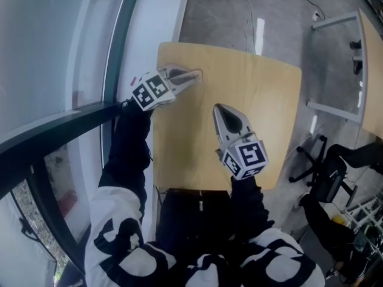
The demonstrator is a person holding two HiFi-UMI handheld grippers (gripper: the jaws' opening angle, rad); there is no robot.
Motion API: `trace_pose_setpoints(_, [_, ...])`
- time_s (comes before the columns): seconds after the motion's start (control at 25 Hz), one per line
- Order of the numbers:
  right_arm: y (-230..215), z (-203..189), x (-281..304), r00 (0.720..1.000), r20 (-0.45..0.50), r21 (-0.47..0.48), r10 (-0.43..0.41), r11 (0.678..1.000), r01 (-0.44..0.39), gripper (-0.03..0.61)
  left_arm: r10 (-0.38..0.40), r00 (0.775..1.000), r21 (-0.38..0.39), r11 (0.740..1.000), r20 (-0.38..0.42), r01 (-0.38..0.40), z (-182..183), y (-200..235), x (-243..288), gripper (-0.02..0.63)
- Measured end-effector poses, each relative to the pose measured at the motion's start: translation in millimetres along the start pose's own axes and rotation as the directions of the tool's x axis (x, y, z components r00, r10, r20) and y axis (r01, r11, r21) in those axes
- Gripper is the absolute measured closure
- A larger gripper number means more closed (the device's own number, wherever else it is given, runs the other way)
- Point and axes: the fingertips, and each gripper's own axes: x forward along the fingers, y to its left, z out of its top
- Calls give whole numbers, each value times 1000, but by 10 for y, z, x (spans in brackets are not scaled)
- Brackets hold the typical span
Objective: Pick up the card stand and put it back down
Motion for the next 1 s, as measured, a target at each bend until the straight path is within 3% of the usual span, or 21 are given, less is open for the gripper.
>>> trace_pose_setpoints(0.16, [36,10,-89,1000,14,-10,8,1000,-8,566,62,998,12,998,-15,-62,-47,27,-12,560])
trace_pose_setpoints(0.32, [91,10,-209,1000,19,-17,9,1000,-9,566,135,991,-30,990,-15,-136,-134,107,-118,367])
trace_pose_setpoints(0.6, [216,10,-472,999,31,-42,35,999,-33,566,265,963,-112,957,-45,-269,-319,49,-428,356])
trace_pose_setpoints(0.72, [232,19,-632,999,31,-51,30,998,-29,566,347,937,-171,922,-31,-347,-361,-68,-564,356])
trace_pose_setpoints(0.8, [246,32,-742,999,33,-53,26,998,-24,566,417,909,-211,886,-25,-412,-403,-152,-676,356])
trace_pose_setpoints(1.0, [420,75,-1006,997,57,-80,51,996,-46,566,592,806,-342,755,-8,-559,-522,-419,-1114,356])
